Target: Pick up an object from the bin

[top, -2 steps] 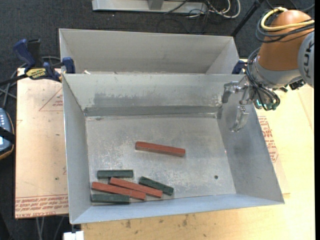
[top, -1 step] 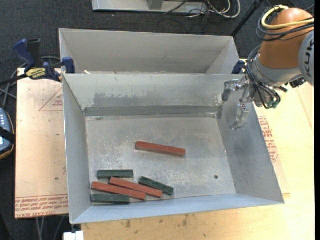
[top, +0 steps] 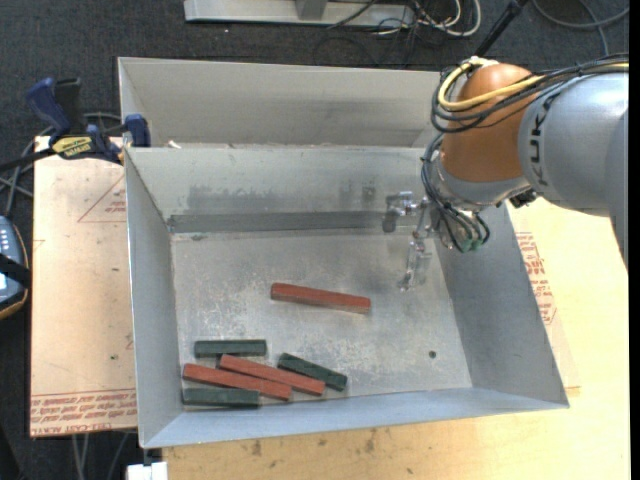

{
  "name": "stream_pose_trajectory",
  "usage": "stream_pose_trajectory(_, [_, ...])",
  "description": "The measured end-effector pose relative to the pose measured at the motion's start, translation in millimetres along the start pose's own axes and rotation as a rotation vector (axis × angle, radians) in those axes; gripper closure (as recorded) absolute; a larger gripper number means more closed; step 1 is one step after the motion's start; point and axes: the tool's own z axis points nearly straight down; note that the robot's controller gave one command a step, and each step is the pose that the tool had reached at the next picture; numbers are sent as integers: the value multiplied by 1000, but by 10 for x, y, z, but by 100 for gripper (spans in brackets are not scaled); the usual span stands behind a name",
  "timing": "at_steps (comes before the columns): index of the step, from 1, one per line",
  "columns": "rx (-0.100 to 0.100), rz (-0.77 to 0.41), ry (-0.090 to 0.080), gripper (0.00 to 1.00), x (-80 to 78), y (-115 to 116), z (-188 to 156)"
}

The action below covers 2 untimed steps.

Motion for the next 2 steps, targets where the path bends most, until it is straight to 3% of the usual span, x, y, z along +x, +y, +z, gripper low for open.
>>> stream_pose_trajectory(1, [-2,-19,5,0,28,278,118])
stream_pose_trajectory(2, [-1,-179,1,0,-81,774,-7])
